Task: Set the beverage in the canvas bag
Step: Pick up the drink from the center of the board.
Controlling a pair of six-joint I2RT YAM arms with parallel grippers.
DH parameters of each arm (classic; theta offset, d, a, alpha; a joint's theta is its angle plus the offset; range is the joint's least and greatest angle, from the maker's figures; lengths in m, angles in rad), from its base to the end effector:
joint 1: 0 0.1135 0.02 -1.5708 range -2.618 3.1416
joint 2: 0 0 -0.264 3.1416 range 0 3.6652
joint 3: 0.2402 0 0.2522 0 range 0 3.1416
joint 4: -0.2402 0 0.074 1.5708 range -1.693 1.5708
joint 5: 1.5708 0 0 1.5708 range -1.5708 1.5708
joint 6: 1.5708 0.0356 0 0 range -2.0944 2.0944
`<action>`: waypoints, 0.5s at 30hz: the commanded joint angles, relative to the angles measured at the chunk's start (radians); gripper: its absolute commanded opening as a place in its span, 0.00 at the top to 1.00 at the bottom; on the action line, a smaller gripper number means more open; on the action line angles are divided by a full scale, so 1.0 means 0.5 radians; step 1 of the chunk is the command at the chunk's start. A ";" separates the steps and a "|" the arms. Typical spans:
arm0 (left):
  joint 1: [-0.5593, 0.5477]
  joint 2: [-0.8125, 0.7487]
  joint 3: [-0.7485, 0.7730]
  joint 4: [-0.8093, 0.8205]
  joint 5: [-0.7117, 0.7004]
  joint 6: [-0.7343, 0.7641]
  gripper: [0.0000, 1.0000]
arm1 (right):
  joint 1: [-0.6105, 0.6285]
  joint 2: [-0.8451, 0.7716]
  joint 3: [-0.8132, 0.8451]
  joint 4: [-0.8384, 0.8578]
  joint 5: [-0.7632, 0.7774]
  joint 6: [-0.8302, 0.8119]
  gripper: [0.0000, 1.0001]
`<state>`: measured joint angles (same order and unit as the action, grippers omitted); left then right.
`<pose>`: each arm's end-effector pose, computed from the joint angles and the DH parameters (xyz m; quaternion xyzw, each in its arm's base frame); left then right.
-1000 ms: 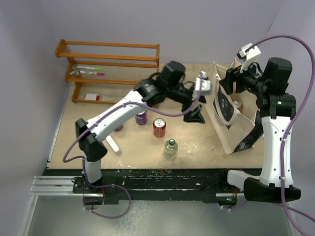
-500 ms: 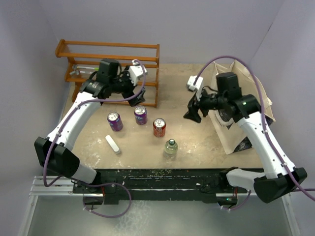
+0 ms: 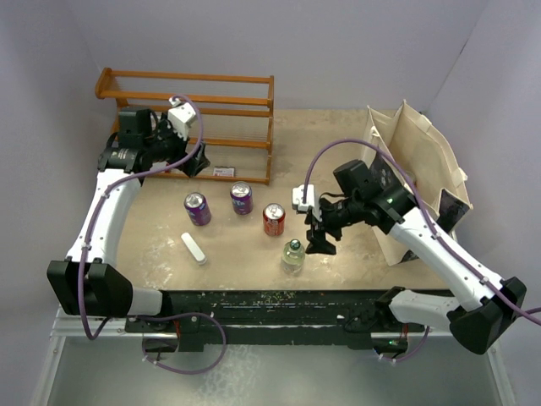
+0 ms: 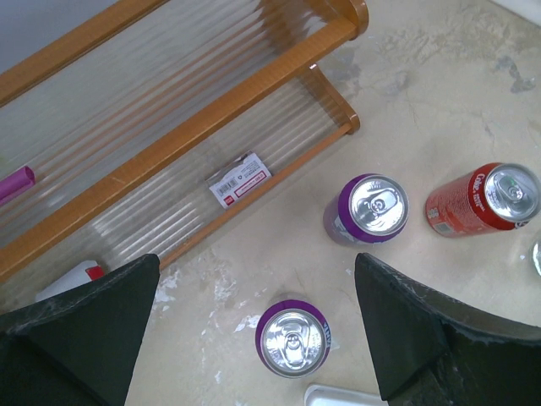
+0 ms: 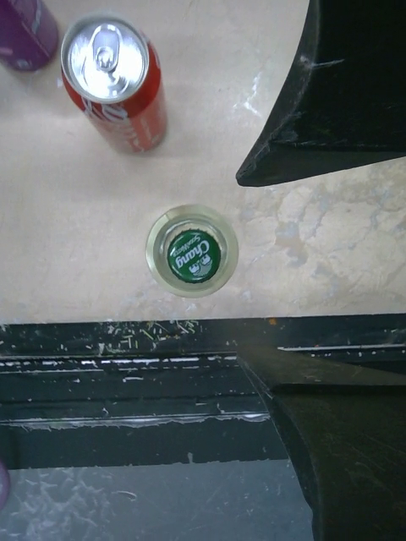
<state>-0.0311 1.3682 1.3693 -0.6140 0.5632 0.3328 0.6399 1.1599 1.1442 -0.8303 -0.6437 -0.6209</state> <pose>0.2962 -0.0282 0.3725 0.2802 0.8153 -0.1773 0.4747 0.1704 0.1535 0.3350 -0.6135 0.6504 0.2990 0.3335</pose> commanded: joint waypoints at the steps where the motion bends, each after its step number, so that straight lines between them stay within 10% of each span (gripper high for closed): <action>1: 0.066 -0.057 -0.025 0.131 0.164 -0.121 0.01 | 0.077 0.022 -0.082 0.195 0.039 0.005 0.23; 15: 0.094 -0.046 -0.039 0.163 0.338 -0.182 0.01 | 0.203 0.245 -0.172 0.438 0.123 0.047 0.38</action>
<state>0.0067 1.3666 1.3365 -0.5774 0.6804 0.2676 0.7341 1.2808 1.0706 -0.6567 -0.5915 -0.6006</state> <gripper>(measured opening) 0.990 0.648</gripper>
